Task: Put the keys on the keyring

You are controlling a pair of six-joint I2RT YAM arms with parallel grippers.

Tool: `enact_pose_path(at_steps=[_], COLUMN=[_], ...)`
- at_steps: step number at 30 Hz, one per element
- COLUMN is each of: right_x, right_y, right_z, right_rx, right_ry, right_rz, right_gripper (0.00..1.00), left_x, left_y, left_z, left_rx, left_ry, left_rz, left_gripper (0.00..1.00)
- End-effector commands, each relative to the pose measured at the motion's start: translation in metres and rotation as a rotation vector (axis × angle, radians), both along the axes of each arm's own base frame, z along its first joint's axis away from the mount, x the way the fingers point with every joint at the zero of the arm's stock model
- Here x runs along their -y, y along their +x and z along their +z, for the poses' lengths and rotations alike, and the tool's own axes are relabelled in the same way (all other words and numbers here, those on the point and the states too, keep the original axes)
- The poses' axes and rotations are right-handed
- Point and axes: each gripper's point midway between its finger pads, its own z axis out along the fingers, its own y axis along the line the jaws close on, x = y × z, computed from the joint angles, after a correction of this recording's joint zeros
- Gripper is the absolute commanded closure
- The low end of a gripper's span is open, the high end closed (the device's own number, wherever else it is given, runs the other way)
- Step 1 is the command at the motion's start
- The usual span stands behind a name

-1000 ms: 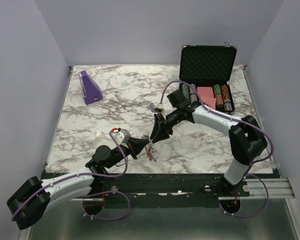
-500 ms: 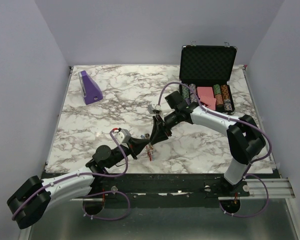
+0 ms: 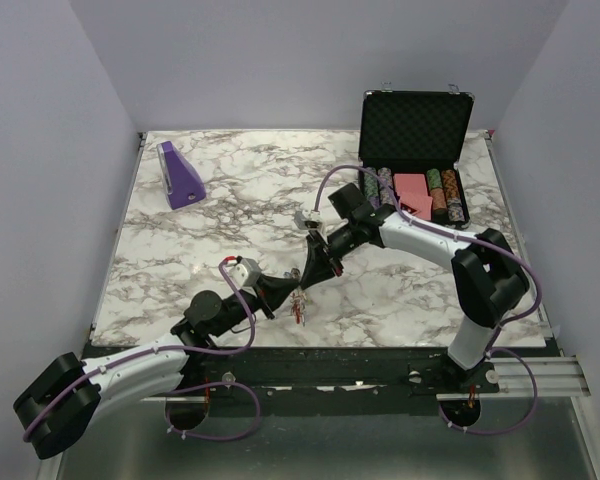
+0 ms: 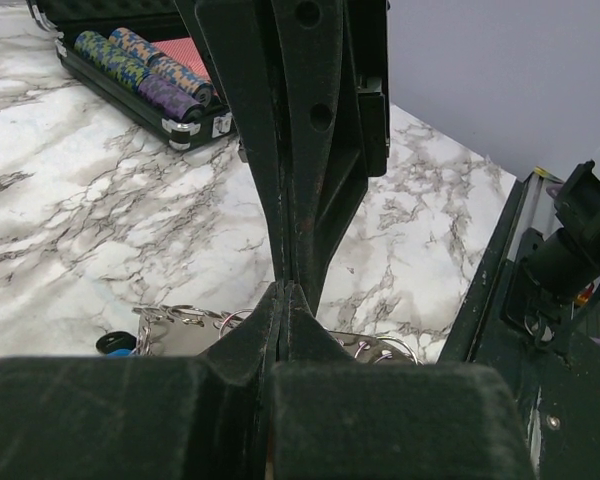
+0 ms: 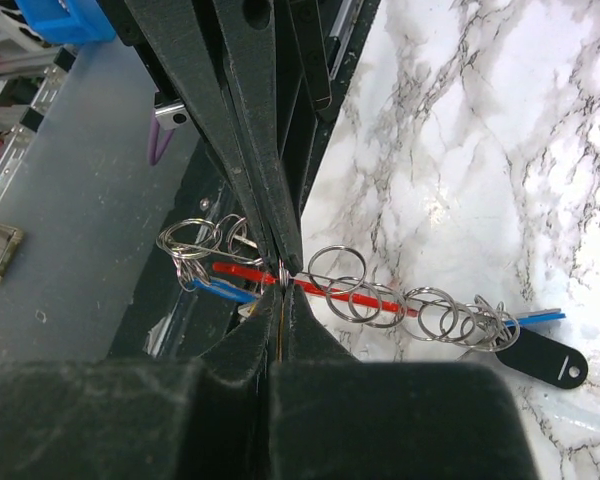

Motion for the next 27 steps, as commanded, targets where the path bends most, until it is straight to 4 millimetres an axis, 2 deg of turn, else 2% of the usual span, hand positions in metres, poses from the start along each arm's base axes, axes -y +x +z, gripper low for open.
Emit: enact_pose_path(at_steps=[1, 2, 3, 4, 5, 7, 12, 16, 20, 27], right_x=[-0.001, 0.003, 0.007, 0.014, 0.018, 0.031, 0.062, 0.077, 0.079, 0.079], right_y=[0.004, 0.005, 0.006, 0.007, 0.009, 0.013, 0.032, 0.039, 0.044, 0.054], right_z=[0.004, 0.004, 0.001, -0.001, -0.004, -0.008, -0.016, -0.02, -0.018, -0.009], right_rx=[0.031, 0.045, 0.069, 0.084, 0.118, 0.164, 0.361, 0.468, 0.542, 0.619], right_ry=[-0.046, -0.085, -0.117, -0.167, -0.201, -0.293, -0.469, -0.575, -0.636, -0.687], right_rz=[0.015, 0.026, 0.047, 0.063, 0.086, 0.104, 0.103, 0.126, 0.145, 0.131], right_gripper=[0.99, 0.99, 0.99, 0.99, 0.99, 0.99, 0.99, 0.99, 0.99, 0.99], left_x=[-0.013, -0.012, -0.012, -0.013, -0.015, -0.015, -0.021, -0.017, -0.005, 0.018], left_y=[-0.014, -0.014, -0.013, -0.012, -0.013, -0.011, -0.013, -0.014, -0.011, -0.008], left_z=[-0.044, -0.045, -0.044, -0.047, -0.051, -0.033, -0.02, -0.012, -0.01, 0.003], left_rx=[-0.059, -0.07, -0.083, -0.111, -0.129, -0.129, -0.212, -0.253, -0.239, -0.066], left_ry=[0.062, 0.075, 0.088, 0.109, 0.127, 0.123, 0.092, 0.066, 0.106, 0.093], left_rz=[-0.008, -0.013, -0.011, -0.001, 0.005, 0.013, 0.045, 0.034, -0.001, -0.095], left_gripper=[1.0, 0.92, 0.73, 0.59, 0.48, 0.37, 0.16, 0.12, 0.12, 0.14])
